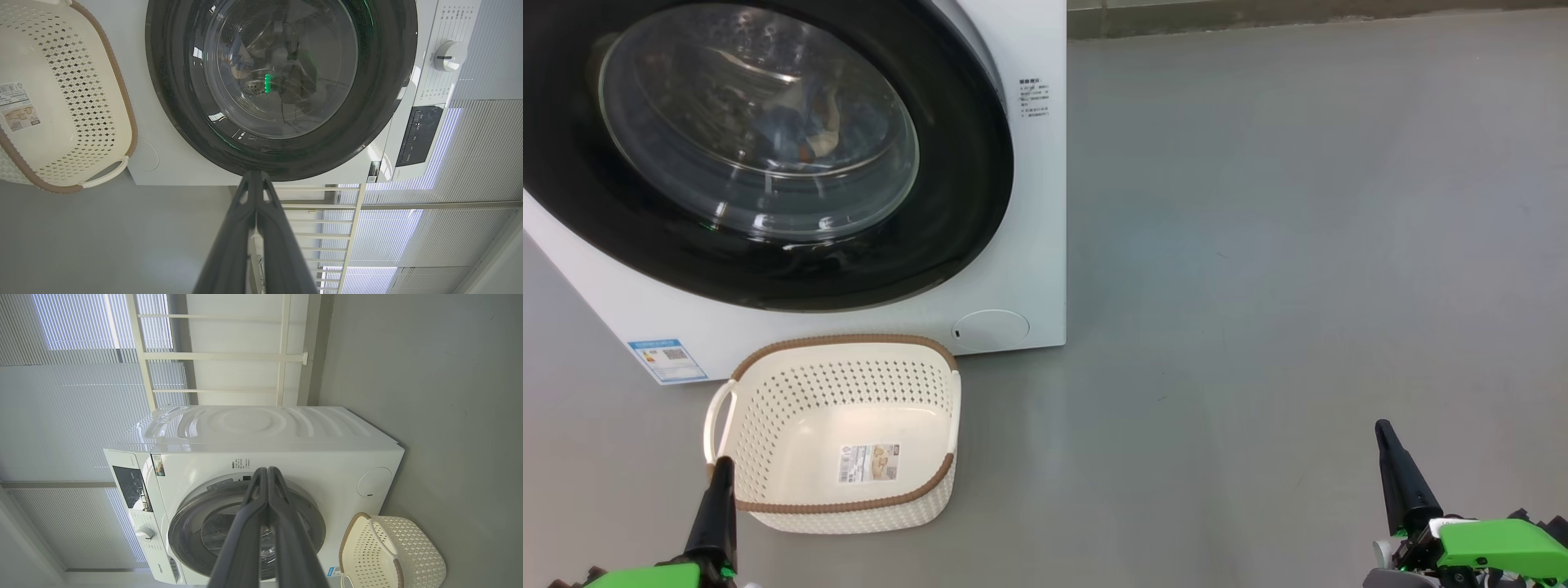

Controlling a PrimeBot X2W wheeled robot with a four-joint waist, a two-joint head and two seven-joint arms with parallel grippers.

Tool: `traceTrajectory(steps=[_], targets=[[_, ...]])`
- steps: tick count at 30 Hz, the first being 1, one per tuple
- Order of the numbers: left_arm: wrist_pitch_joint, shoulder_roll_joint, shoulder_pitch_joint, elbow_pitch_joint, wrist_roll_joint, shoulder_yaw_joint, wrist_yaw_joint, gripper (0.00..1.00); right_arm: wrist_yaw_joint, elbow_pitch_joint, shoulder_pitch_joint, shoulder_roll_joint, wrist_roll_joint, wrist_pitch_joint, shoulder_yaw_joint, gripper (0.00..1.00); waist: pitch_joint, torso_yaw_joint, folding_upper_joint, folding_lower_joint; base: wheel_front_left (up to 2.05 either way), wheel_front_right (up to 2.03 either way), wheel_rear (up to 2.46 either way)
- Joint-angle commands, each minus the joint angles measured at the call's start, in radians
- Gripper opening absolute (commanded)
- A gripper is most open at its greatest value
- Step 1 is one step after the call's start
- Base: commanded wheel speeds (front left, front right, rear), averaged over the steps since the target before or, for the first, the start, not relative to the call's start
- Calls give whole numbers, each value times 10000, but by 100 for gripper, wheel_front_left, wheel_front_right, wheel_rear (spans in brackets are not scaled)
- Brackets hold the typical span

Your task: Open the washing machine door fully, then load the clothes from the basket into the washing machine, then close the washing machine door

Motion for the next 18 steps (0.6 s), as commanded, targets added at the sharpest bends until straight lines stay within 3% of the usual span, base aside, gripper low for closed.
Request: traceTrajectory(steps=[1, 18], targets=[[68, 166, -387, -178, -35, 339, -105, 0, 16, -240, -406, -127, 51, 79, 239, 0, 0, 1, 0, 0, 0, 0, 0], [71, 164, -387, -178, -31, 343, -105, 0, 16, -240, -406, -127, 52, 78, 240, 0, 0, 1, 0, 0, 0, 0, 0]])
